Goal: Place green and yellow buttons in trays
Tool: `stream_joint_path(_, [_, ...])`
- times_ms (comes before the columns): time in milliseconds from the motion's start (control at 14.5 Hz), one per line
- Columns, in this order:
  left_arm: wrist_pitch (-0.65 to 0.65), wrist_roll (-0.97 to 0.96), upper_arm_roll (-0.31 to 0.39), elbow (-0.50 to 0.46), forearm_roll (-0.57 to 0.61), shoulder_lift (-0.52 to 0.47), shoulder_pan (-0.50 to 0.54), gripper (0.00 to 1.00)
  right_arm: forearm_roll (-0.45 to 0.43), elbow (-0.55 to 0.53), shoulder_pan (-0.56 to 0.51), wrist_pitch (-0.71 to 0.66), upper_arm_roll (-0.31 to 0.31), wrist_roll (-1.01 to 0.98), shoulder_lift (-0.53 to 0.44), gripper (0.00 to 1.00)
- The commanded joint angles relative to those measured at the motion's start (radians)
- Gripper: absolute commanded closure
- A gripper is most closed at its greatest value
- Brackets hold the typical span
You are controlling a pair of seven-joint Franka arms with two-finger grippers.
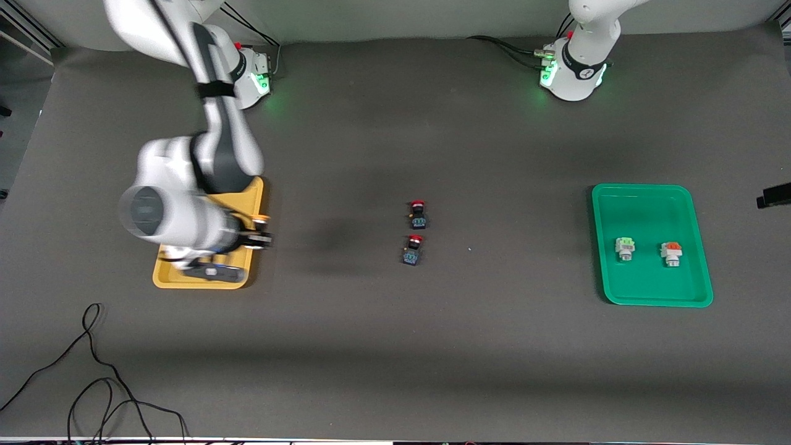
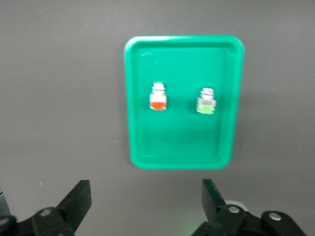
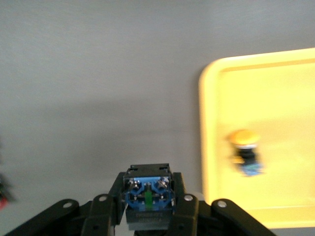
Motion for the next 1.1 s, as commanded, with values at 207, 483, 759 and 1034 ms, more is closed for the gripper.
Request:
stream_joint_path(207, [-0.039, -0.200, 0.014, -0.092, -0.055, -0.141, -0.196, 0.00, 0.023, -0.260, 0.011, 0.146, -0.186, -0.466, -0.023, 1.00])
stream_joint_path(483, [-0.036, -0.297, 0.112, -0.120, -0.069, -0.178, -0.400, 0.00, 0.136, -0.445, -0.016, 0.444, -0.185, -0.683, 0.015, 1.00])
stream_joint_path(759, [-0.044, -0.300, 0.202, -0.117, -0.103, -0.204, -0.505, 0.00, 0.399, -0.448, -0.019, 0.466, -0.182, -0.894, 0.152, 1.00])
stream_joint_path(1034, [-0.041, -0.300, 0.200, -0.120, -0.106, -0.219, -0.505, 0.00, 0.468, -0.446, -0.003, 0.460, -0.180, -0.931, 0.171, 0.35])
